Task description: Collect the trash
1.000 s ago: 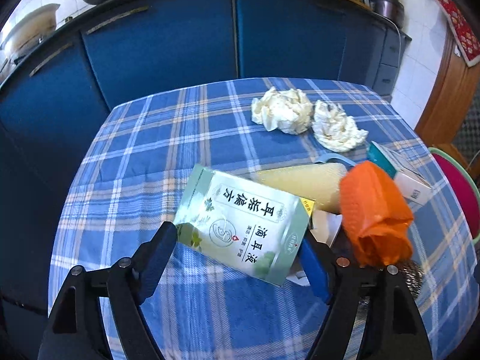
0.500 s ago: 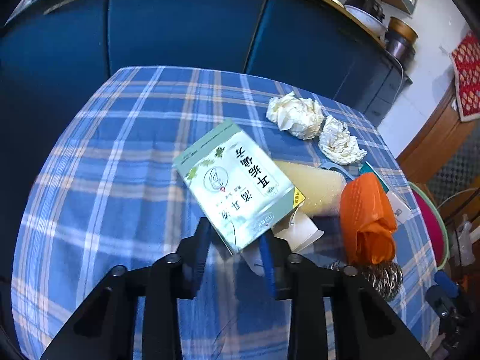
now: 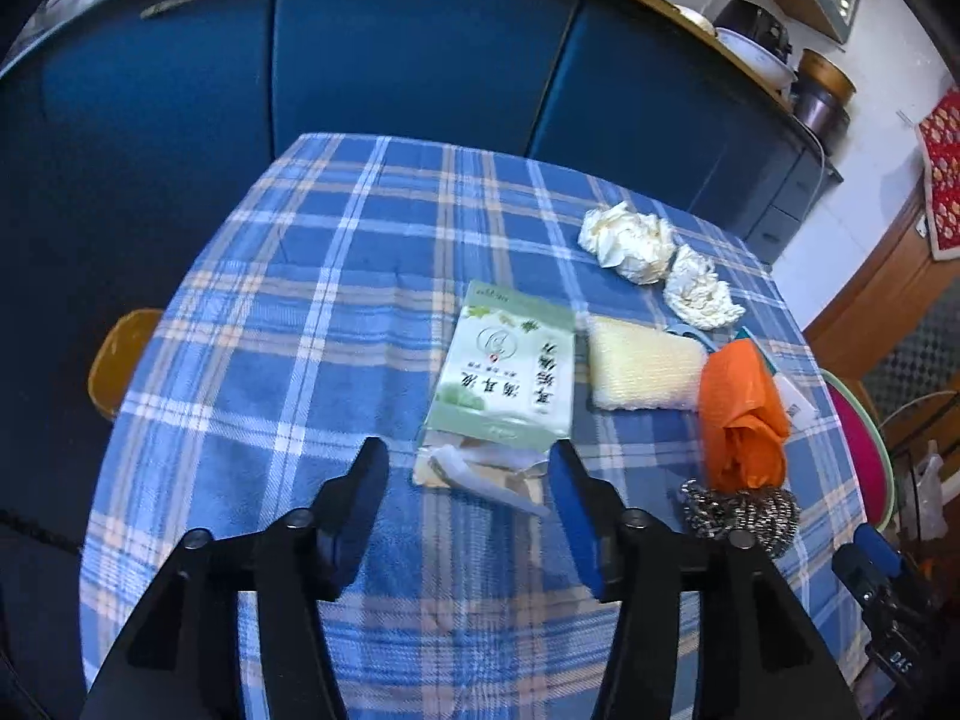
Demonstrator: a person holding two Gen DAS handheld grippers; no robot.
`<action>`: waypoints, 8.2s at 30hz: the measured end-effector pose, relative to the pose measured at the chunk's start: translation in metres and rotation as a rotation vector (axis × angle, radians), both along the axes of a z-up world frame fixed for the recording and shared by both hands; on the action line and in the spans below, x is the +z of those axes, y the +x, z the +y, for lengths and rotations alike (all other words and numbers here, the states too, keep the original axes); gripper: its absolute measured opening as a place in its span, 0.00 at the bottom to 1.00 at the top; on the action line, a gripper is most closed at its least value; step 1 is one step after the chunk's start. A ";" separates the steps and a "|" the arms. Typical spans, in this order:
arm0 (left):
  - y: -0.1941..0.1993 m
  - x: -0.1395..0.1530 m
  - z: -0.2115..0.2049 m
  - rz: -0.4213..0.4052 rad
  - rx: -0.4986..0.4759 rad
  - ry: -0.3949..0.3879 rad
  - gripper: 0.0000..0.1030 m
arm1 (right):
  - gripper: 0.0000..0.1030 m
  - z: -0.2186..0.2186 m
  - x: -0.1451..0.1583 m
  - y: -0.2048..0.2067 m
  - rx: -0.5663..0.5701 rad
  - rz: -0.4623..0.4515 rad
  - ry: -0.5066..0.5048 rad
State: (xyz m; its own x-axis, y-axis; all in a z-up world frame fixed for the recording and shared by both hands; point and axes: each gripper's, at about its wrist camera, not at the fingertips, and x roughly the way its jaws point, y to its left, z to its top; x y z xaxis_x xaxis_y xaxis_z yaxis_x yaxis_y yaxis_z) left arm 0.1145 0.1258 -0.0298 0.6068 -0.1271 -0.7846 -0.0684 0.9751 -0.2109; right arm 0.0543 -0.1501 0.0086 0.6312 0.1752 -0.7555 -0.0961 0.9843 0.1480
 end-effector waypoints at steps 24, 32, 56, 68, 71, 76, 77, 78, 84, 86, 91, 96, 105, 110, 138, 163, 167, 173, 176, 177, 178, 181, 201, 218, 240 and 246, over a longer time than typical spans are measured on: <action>0.059 -0.030 -0.023 0.047 -0.093 0.158 0.72 | 0.79 -0.015 -0.007 -0.003 -0.056 0.022 0.009; 0.061 -0.029 -0.028 0.005 -0.099 0.171 0.58 | 0.79 -0.016 -0.011 -0.003 -0.064 0.035 0.018; -0.013 -0.009 -0.001 -0.044 0.061 0.087 0.57 | 0.79 0.061 -0.009 0.022 0.156 0.027 0.035; -0.020 -0.010 0.007 -0.054 0.101 0.070 0.57 | 0.69 0.085 -0.028 0.039 0.214 0.079 0.040; -0.022 -0.010 0.009 -0.055 0.109 0.065 0.57 | 0.62 0.087 -0.028 0.038 0.219 0.070 0.025; -0.026 -0.005 0.011 -0.065 0.117 0.063 0.57 | 0.48 0.086 -0.028 0.033 0.216 0.061 0.015; -0.027 -0.004 0.011 -0.068 0.118 0.064 0.57 | 0.45 0.086 -0.028 0.033 0.220 0.061 0.016; -0.028 -0.003 0.011 -0.071 0.118 0.064 0.57 | 0.44 0.086 -0.028 0.031 0.222 0.059 0.016; -0.036 0.008 0.006 -0.091 0.114 0.069 0.57 | 0.39 0.077 -0.026 0.018 0.226 0.075 0.063; -0.039 0.012 0.004 -0.099 0.112 0.073 0.57 | 0.39 0.075 -0.026 0.014 0.232 0.081 0.077; -0.045 0.022 -0.006 -0.119 0.093 0.075 0.57 | 0.39 0.065 -0.017 -0.002 0.243 0.067 0.100; -0.051 0.031 -0.021 -0.135 0.059 0.070 0.57 | 0.39 0.046 0.000 -0.018 0.218 0.017 0.117; -0.051 0.047 -0.058 -0.160 -0.034 0.055 0.57 | 0.39 0.002 0.026 -0.029 0.123 -0.068 0.145; -0.046 0.056 -0.090 -0.174 -0.114 0.041 0.57 | 0.39 -0.026 0.034 -0.029 0.056 -0.094 0.145; 0.013 0.029 -0.342 -0.162 -0.554 0.037 0.57 | 0.39 -0.209 0.015 0.001 -0.368 -0.171 0.002; 0.047 -0.001 -0.389 -0.117 -0.535 0.091 0.66 | 0.52 -0.252 -0.029 0.008 -0.444 -0.174 0.099; 0.044 0.005 -0.382 -0.130 -0.520 0.094 0.66 | 0.54 -0.251 -0.027 0.006 -0.443 -0.182 0.101; 0.036 0.013 -0.367 -0.132 -0.498 0.083 0.66 | 0.56 -0.246 -0.020 0.003 -0.436 -0.190 0.098; 0.030 0.019 -0.357 -0.138 -0.484 0.074 0.66 | 0.57 -0.241 -0.015 -0.001 -0.432 -0.198 0.098; 0.028 0.021 -0.352 -0.140 -0.477 0.071 0.66 | 0.58 -0.240 -0.013 -0.002 -0.431 -0.200 0.098; 0.026 0.023 -0.349 -0.142 -0.472 0.070 0.66 | 0.58 -0.238 -0.011 -0.003 -0.429 -0.202 0.098; 0.020 0.029 -0.335 -0.149 -0.453 0.073 0.66 | 0.59 -0.233 -0.006 -0.007 -0.422 -0.205 0.097; 0.032 0.070 -0.191 -0.220 -0.234 0.204 0.66 | 0.64 -0.169 0.032 0.003 -0.343 -0.176 0.052; 0.112 0.030 -0.094 -0.076 -0.053 0.060 0.67 | 0.65 -0.097 0.035 0.060 -0.194 -0.082 0.038; 0.151 -0.024 -0.092 0.028 -0.064 -0.200 0.58 | 0.65 -0.053 0.030 0.128 -0.094 -0.063 -0.030; 0.149 -0.018 -0.097 -0.001 -0.088 -0.207 0.37 | 0.65 -0.037 0.032 0.147 -0.068 -0.068 -0.038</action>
State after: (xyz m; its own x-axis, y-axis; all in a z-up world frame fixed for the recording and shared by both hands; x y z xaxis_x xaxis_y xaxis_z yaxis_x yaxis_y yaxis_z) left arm 0.2636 0.0290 -0.0478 0.5870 -0.3376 -0.7359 0.0149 0.9133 -0.4071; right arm 0.2015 -0.1874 0.0407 0.6905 0.1020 -0.7161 -0.0373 0.9937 0.1056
